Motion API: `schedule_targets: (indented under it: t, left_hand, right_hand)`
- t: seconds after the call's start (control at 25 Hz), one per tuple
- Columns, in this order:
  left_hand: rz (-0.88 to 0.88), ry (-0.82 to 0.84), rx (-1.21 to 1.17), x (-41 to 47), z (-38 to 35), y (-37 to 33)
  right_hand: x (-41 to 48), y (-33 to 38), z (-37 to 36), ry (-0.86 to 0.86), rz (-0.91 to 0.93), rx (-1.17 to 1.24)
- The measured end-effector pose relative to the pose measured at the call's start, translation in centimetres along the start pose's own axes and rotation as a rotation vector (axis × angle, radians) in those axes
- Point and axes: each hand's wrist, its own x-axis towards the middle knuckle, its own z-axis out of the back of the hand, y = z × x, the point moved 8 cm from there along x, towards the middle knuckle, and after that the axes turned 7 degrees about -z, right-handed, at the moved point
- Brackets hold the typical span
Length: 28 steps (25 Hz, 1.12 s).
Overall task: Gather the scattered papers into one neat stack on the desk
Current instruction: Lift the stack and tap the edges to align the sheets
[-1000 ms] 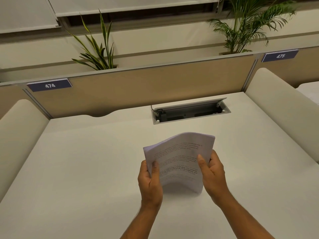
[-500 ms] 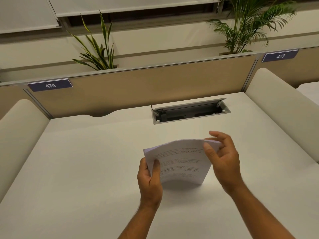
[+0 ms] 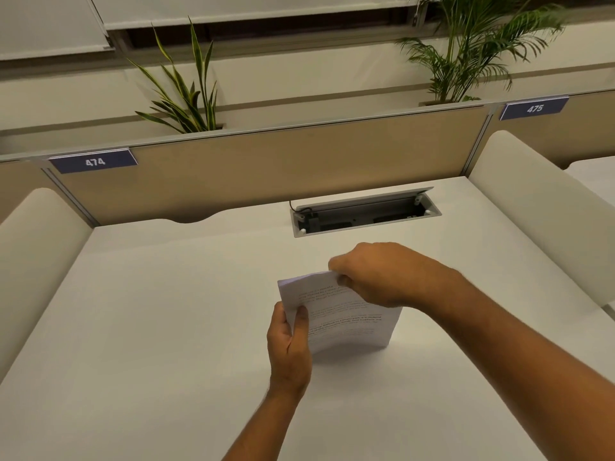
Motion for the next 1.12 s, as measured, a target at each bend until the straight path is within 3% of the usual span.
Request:
schedule_targets:
  t: [0.12, 0.24, 0.36, 0.44, 0.56, 0.84, 1.12]
  left_hand:
    - [0.019, 0.083, 0.145, 0.2, 0.6, 1.2]
    - [0.141, -0.050, 0.345, 0.6, 3.9, 2.7]
    - [0.337, -0.182, -0.061, 1.1, 5.6, 3.7]
    - [0.298, -0.141, -0.273, 2.0, 4.9, 3.3]
    - [0.208, -0.143, -0.240, 3.3, 4.6, 2.1]
    - [0.082, -0.220, 0.020, 3.0, 4.2, 1.3]
    - [-0.097, -0.220, 0.047, 2.0, 4.9, 0.2]
  right_hand:
    - [-0.7, -0.8, 0.4, -0.036, -0.036, 0.015]
    - [-2.2, -3.9, 2.6, -0.171, -0.085, 0.200]
    - [-4.4, -7.1, 4.4, -0.289, -0.077, 0.541]
    - [-5.4, -8.4, 3.7, -0.315, -0.074, 0.759]
    - [-5.9, -10.0, 0.5, -0.351, -0.143, 1.051]
    - [-6.0, -11.5, -10.2, -0.483, -0.493, 1.274]
    - [-6.9, -9.9, -14.7, -0.583, -0.521, 1.460]
